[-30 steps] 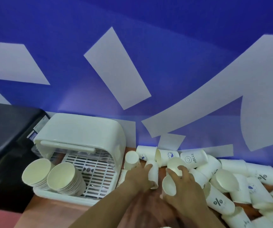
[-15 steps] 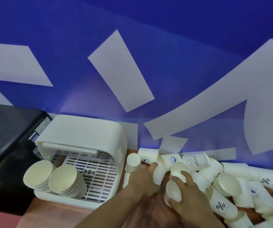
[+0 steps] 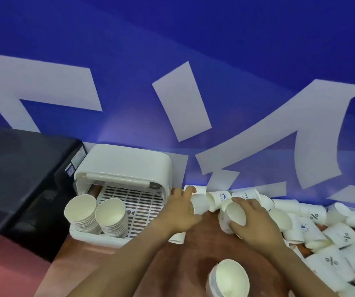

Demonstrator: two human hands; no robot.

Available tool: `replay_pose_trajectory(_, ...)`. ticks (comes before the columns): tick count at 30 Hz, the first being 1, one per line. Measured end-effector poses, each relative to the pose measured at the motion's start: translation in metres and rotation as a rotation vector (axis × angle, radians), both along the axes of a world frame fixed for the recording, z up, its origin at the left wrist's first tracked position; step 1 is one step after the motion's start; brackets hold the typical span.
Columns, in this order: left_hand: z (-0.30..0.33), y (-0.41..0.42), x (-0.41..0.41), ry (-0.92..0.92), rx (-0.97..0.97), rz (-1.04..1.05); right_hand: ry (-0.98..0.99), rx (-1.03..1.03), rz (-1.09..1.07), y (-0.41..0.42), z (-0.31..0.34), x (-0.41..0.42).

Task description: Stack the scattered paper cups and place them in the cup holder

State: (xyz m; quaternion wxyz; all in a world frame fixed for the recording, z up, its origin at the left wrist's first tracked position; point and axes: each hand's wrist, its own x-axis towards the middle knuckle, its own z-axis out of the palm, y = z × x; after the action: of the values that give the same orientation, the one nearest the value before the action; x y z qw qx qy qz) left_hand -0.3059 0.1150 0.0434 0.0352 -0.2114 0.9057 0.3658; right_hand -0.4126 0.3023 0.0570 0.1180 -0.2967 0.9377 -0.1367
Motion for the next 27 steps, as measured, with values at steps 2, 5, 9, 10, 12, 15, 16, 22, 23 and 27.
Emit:
replay_pose_trajectory(2,0.012,-0.007,0.016,0.052,0.001,0.018,0.046,-0.037,-0.002,-0.008,0.011,0.012)
replay_pose_trajectory(5,0.030,-0.020,0.041,0.135,-0.025,0.043,0.091,-0.108,0.016,-0.028,0.024,0.034)
replay_pose_trajectory(9,0.047,-0.042,0.078,0.217,-0.018,0.092,0.098,-0.163,0.064,-0.062,0.032,0.067)
replay_pose_trajectory(10,0.050,-0.049,0.088,0.231,-0.023,0.102,0.099,-0.164,0.073,-0.070,0.033,0.076)
replay_pose_trajectory(12,0.055,-0.065,0.107,0.245,-0.035,0.108,0.099,-0.167,0.089,-0.086,0.035,0.092)
replay_pose_trajectory(15,0.059,-0.093,0.135,0.246,-0.030,0.119,0.091,-0.178,0.103,-0.109,0.037,0.114)
replay_pose_trajectory(16,0.060,-0.102,0.144,0.242,-0.043,0.121,0.087,-0.183,0.110,-0.117,0.037,0.121)
replay_pose_trajectory(22,0.058,-0.153,0.190,0.235,-0.098,0.138,0.082,-0.185,0.166,-0.162,0.032,0.158)
replay_pose_trajectory(23,0.057,-0.160,0.195,0.235,-0.102,0.142,0.084,-0.189,0.173,-0.168,0.031,0.163)
replay_pose_trajectory(27,0.050,-0.185,0.212,0.237,-0.096,0.146,0.079,-0.191,0.162,-0.191,0.029,0.178)
